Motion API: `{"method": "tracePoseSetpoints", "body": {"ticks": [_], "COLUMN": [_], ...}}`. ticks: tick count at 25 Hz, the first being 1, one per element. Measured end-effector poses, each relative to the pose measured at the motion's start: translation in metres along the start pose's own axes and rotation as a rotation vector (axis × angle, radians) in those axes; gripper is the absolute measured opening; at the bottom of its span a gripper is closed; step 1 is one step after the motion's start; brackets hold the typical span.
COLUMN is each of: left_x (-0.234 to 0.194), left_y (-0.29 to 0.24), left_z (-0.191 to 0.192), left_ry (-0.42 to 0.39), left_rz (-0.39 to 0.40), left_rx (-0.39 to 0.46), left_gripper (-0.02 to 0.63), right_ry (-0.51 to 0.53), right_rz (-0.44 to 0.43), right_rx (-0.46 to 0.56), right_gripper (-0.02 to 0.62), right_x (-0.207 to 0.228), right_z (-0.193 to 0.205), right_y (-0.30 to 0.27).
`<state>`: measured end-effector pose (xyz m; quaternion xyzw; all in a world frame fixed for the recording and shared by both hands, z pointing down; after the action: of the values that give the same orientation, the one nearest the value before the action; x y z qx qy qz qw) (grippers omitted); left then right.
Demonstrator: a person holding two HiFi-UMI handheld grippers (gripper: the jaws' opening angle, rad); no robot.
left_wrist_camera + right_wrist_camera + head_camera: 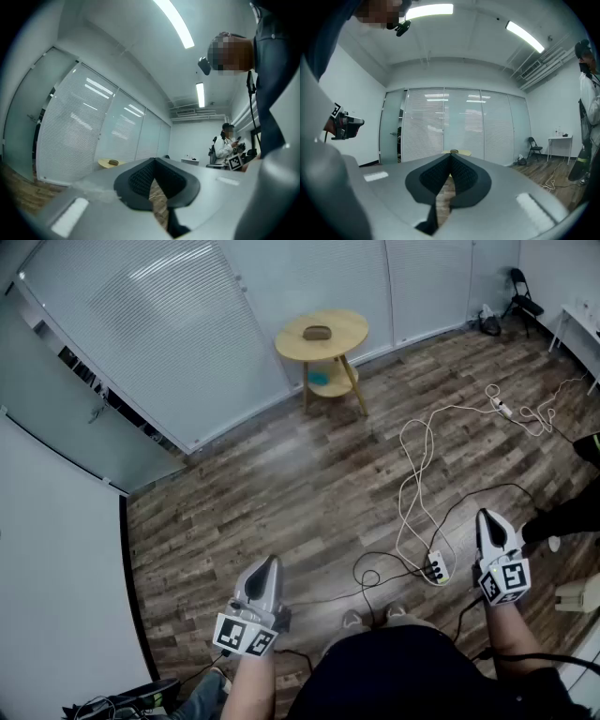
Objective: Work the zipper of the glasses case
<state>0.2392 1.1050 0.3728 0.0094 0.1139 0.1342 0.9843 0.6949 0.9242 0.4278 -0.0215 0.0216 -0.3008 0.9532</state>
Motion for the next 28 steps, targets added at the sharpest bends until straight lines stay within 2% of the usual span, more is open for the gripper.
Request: {"method": "tracePoseSetpoints", "body": {"ticks": [4,16,21,26,28], "left_x": [0.006,0.012,0.024,0.047,0.057], "left_y": [0.0,-0.022,-0.029,-0.036,-0.042], "left_z": [0.009,0.008,0.004,0.009,0.021], "left_ry": [0.001,-0.017,-0.053,-0.077,-0.09], "left_rz": [-0.009,-0.016,-0.033,-0.074,-0.075], "left_rx": [-0.027,-0.035,-0.043,-0.02,-0.043], "left_gripper": [0.003,0.003,0.003,0.003,0.003], "right_ry": [-0.005,-0.039,0.0,0.074,0.085], "right_rz": [-0.009,0.006,-0.003,-0.079,-0.103], "right_rx": [-0.011,0.006,0.001,-0.001,0.008], "right_gripper": [0.008,0.008,0.008,0.009,0.009], "right_x": [-0.005,0.011,0.022,0.033,0.037], "right_z": [0.003,0.011,0.014,0.018,0.017], "right_y": [0.003,0.017,0.022,0.014,0.007]}}
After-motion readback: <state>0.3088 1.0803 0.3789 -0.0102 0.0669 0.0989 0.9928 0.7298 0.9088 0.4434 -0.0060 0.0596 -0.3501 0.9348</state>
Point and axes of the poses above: the fingertips, and each gripper's own axes: y backward along the fingers, x to its right, z out of its underside, the point moved 7 cm from there along y, backward along the fingers, and after that the axes turned 3 degrees about y, right-handed, at the moved point
